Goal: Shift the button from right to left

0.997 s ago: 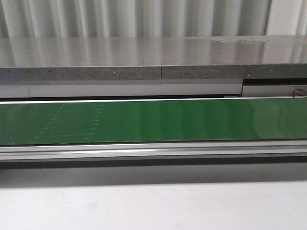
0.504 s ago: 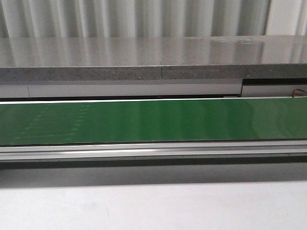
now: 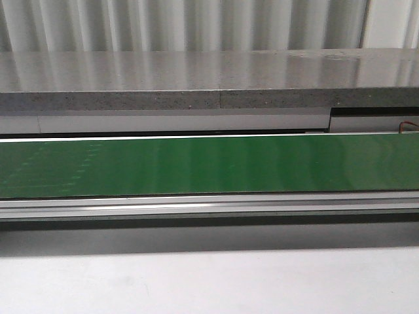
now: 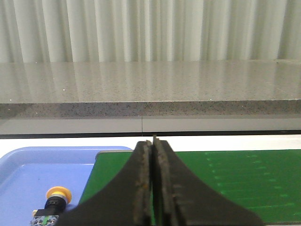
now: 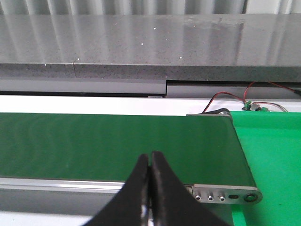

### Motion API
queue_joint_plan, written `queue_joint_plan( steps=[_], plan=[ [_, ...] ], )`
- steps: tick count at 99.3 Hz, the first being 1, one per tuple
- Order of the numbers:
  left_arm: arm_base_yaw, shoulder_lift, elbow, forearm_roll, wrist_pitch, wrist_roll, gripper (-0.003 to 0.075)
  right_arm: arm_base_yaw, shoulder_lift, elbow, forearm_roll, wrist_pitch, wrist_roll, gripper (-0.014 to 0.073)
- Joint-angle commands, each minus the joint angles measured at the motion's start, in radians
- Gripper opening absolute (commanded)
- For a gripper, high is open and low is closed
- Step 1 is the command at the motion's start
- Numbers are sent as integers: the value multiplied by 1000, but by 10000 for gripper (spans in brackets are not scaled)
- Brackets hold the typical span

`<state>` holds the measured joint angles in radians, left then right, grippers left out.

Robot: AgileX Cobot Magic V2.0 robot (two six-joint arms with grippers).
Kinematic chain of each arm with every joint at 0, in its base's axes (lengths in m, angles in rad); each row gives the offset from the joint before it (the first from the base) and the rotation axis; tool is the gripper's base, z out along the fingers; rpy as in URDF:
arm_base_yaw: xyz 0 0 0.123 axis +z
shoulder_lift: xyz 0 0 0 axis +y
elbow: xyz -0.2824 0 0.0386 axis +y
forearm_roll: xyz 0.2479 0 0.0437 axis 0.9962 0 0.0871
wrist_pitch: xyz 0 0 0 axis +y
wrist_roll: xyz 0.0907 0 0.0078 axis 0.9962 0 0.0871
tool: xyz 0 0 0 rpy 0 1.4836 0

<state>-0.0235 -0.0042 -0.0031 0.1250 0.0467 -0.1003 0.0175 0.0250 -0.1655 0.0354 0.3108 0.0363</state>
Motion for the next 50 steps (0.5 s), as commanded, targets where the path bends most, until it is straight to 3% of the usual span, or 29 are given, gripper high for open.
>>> queue_joint_plan(
  steps=[1,32,50],
  plan=[
    [-10,-32,26,-7,-84,-13,-20,0,-38,31,-23,-142,36,-67],
    [-10,-32,26,-7,-84,-13,-20,0,-50,175,-27,-357,105,-67],
    [-10,-32,26,-7,-84,-13,-20,0,-50,176,-42,-360,105,-67]
  ],
)
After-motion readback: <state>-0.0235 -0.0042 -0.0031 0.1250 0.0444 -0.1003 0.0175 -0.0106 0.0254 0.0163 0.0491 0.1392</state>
